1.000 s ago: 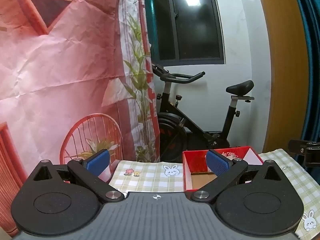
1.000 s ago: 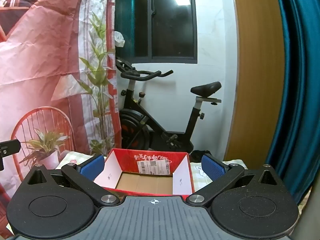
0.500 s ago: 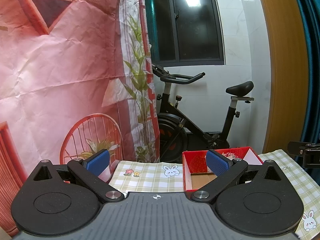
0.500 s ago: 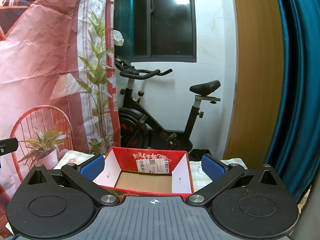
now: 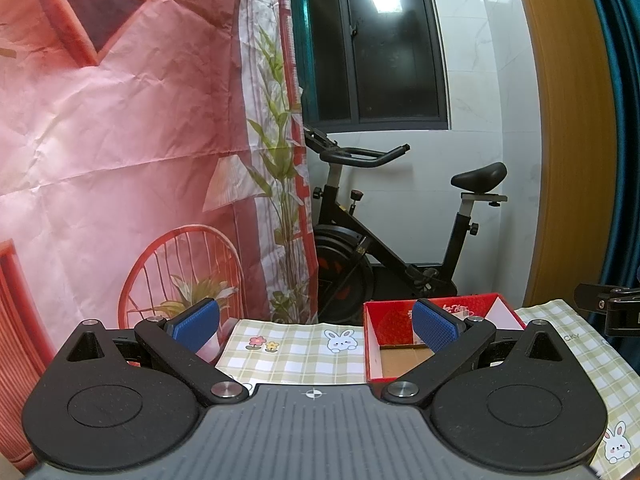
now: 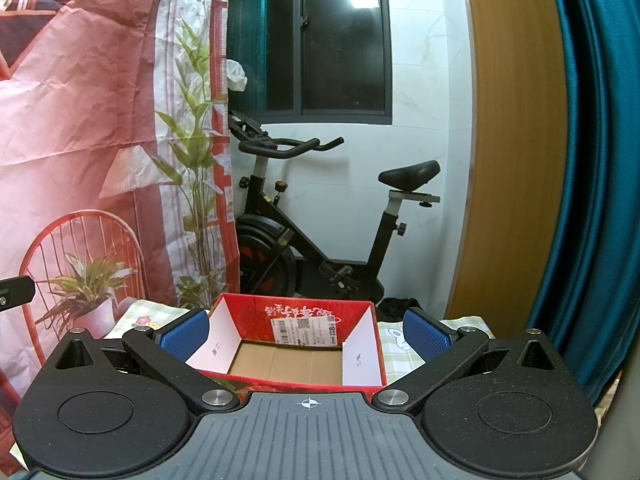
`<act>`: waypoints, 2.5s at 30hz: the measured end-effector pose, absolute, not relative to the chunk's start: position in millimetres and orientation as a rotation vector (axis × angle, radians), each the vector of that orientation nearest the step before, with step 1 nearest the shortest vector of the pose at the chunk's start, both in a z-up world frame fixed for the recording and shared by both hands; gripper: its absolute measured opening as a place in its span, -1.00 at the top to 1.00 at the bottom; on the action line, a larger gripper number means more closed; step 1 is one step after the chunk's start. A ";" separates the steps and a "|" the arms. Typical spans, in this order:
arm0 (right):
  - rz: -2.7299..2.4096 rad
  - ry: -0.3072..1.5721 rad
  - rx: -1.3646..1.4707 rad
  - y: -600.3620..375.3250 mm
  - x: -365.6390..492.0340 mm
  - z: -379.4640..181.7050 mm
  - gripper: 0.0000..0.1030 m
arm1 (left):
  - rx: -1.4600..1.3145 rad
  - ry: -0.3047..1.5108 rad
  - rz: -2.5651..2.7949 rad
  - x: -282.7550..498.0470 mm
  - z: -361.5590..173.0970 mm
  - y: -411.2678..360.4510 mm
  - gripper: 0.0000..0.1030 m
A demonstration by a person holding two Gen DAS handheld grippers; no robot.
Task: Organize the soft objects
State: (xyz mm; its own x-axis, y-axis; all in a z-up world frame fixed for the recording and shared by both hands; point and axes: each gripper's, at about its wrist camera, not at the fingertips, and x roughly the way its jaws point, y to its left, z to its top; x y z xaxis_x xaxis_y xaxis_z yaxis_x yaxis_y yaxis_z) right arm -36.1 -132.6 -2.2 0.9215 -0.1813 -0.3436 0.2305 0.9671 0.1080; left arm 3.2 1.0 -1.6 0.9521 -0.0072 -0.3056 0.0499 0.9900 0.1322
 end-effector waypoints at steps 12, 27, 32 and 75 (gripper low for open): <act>-0.212 0.338 0.147 -132.6 -36.1 -2.4 -0.99 | 0.139 0.309 -0.028 2.9 -2.3 0.5 -1.00; -0.213 0.338 0.147 -132.4 -36.3 -2.8 -0.99 | 0.138 0.309 -0.029 2.9 -2.8 0.5 -1.00; -0.213 0.338 0.147 -132.3 -36.3 -3.4 -0.99 | 0.135 0.312 -0.030 3.3 -3.7 0.1 -1.00; -0.068 0.491 0.214 -123.3 -7.5 -118.3 -0.99 | 0.105 0.494 -0.150 52.4 -104.2 16.9 -1.00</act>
State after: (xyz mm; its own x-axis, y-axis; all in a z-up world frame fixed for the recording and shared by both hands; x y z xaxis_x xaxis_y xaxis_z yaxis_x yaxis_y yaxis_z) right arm -7.5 -123.3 -118.3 0.8799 -0.0132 -0.4750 0.1159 0.9754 0.1876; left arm 52.4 16.9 -104.2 0.8697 -0.1177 -0.4794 0.1685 0.9836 0.0641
